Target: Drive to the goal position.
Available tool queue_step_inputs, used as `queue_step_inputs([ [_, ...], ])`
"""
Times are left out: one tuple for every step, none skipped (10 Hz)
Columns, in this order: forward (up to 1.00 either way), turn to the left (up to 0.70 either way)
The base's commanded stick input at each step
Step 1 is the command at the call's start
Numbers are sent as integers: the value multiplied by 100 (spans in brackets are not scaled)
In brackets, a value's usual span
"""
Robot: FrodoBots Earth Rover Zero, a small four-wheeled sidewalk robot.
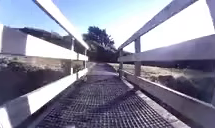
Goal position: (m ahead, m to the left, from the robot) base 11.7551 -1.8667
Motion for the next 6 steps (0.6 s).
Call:
queue_step_inputs([
  [70, 0],
  [70, 0],
  [70, 0],
  [70, 0],
  [70, 0],
  [70, 0],
])
